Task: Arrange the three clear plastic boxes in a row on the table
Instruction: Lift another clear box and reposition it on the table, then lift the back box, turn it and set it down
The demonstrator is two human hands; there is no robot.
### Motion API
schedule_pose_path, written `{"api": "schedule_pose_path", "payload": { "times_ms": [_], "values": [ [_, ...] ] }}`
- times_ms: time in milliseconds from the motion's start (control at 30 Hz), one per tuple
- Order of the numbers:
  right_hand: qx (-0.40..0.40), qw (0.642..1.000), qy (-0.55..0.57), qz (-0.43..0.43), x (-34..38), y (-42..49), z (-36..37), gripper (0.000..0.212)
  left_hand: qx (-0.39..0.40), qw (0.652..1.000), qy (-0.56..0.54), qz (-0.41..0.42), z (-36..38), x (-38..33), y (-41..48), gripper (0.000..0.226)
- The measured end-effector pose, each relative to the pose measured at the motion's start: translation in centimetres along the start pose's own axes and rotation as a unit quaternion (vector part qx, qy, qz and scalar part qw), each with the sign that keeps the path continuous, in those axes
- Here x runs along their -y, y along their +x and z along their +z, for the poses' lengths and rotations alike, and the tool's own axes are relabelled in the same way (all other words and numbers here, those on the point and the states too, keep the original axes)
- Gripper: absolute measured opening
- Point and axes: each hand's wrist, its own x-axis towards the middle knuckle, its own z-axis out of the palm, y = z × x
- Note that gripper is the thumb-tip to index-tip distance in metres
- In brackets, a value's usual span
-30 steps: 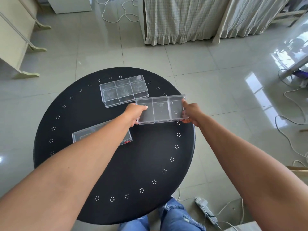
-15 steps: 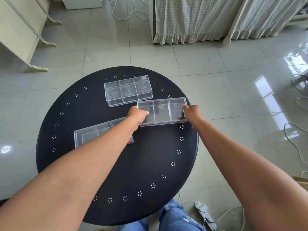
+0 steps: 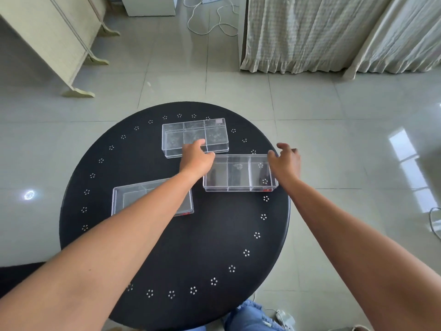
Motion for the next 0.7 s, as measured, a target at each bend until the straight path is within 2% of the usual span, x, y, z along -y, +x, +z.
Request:
{"api": "schedule_pose_path", "payload": {
  "times_ms": [100,200,233,300,400,467,567,700],
  "values": [
    [0.013,0.997,0.037,-0.07,3.3,1.0,0.6,0.046,-0.069,0.995,-0.013,0.066,-2.1,-0.1,1.0,0.037],
    [0.069,0.991,0.063,-0.091,7.0,1.8,2.0,0.044,-0.126,0.99,-0.024,0.05,-4.3,1.0,2.8,0.033],
    [0.089,0.989,0.074,-0.088,8.0,2.1,2.6,0.038,-0.135,0.99,-0.029,0.032,-5.0,1.5,3.5,0.035],
    [0.126,0.988,0.066,-0.068,9.4,2.7,3.9,0.007,-0.138,0.99,-0.033,-0.021,-6.0,2.7,4.9,0.041],
    [0.171,0.983,0.056,-0.014,11.2,3.4,5.7,0.037,-0.103,0.984,-0.068,-0.127,-7.0,4.2,6.9,0.059],
    [0.187,0.98,0.055,0.031,11.8,3.8,6.6,0.036,-0.059,0.979,-0.098,-0.166,-7.1,4.8,7.9,0.069],
    [0.198,0.978,0.04,0.054,12.3,4.6,7.9,0.039,-0.011,0.976,-0.124,-0.178,-7.2,5.2,9.1,0.076],
    [0.202,0.974,0.031,0.096,12.6,5.7,9.6,0.062,0.021,0.972,-0.143,-0.186,-7.0,5.2,10.1,0.081]
  ]
}}
